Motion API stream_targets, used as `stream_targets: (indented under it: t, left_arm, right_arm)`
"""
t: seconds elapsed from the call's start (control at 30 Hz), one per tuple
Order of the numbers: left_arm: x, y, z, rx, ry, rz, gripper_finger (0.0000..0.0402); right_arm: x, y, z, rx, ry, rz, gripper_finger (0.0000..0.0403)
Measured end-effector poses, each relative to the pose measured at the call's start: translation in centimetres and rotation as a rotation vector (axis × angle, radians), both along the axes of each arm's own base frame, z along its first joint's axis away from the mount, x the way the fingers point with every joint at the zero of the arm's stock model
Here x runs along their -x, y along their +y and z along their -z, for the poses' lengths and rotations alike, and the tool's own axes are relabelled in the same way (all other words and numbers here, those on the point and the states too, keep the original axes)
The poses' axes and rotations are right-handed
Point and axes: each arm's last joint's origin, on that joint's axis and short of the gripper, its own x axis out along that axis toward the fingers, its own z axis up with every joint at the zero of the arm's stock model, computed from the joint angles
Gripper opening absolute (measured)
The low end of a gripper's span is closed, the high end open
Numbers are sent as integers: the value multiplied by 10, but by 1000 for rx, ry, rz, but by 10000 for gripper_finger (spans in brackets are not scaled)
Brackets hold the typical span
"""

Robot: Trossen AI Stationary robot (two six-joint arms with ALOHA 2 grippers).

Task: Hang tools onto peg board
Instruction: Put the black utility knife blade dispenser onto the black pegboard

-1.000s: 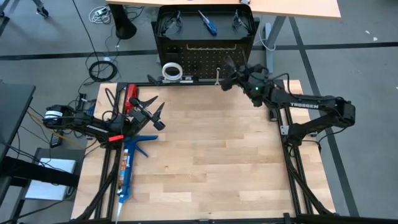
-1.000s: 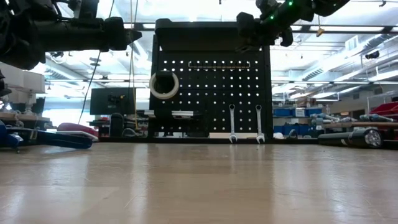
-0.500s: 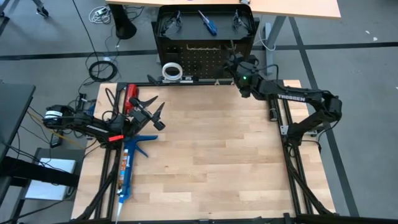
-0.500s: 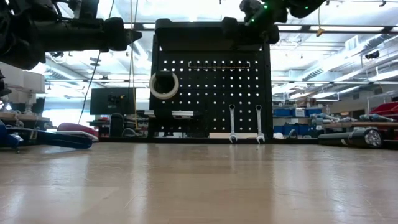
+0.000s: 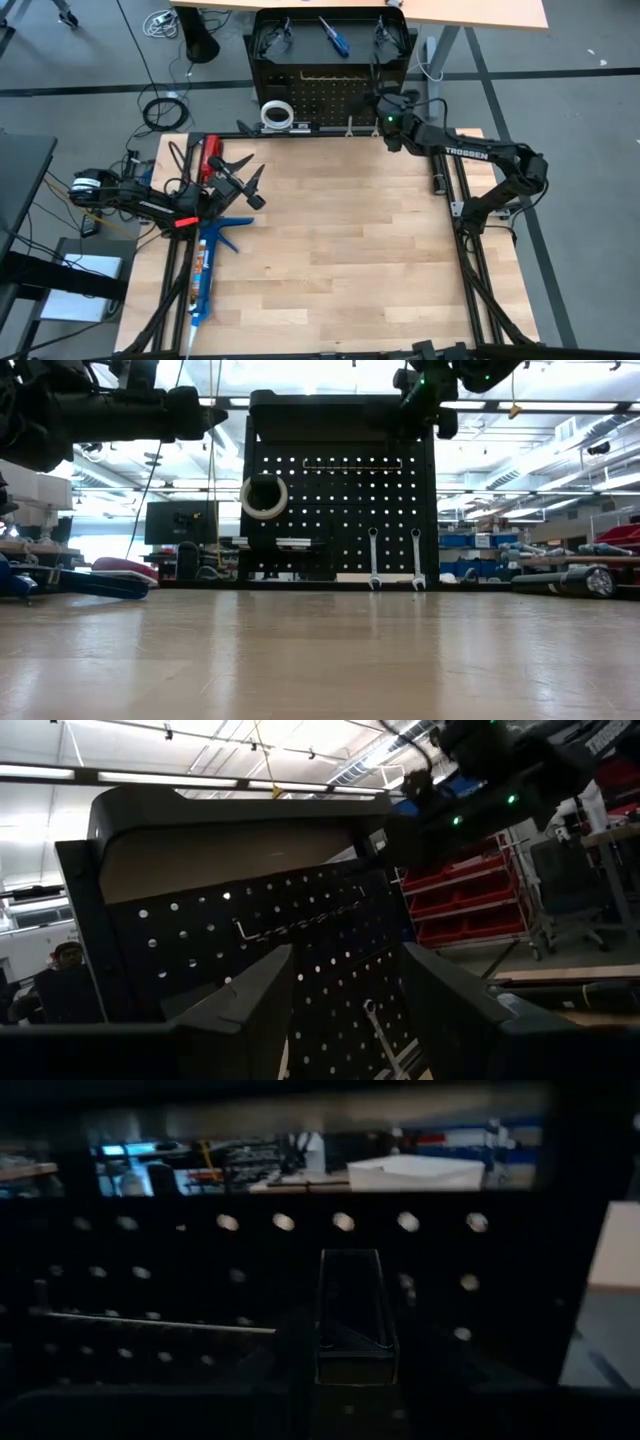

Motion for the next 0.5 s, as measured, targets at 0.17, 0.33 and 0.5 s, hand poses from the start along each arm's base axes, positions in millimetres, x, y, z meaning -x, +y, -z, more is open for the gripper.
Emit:
stream_targets:
  t: [0.17,0.33,0.5]
  left_arm:
    - [0,0,-1,10,-20,14,193]
    - [0,0,-1,10,-25,15,193]
    - [0,0,-1,9,-26,16,193]
  right_arm:
    - [3,-5,4,-37,-47,6,117]
    - [2,-5,1,-28,-95,-9,117]
    - [0,-1,0,-19,-131,-9,117]
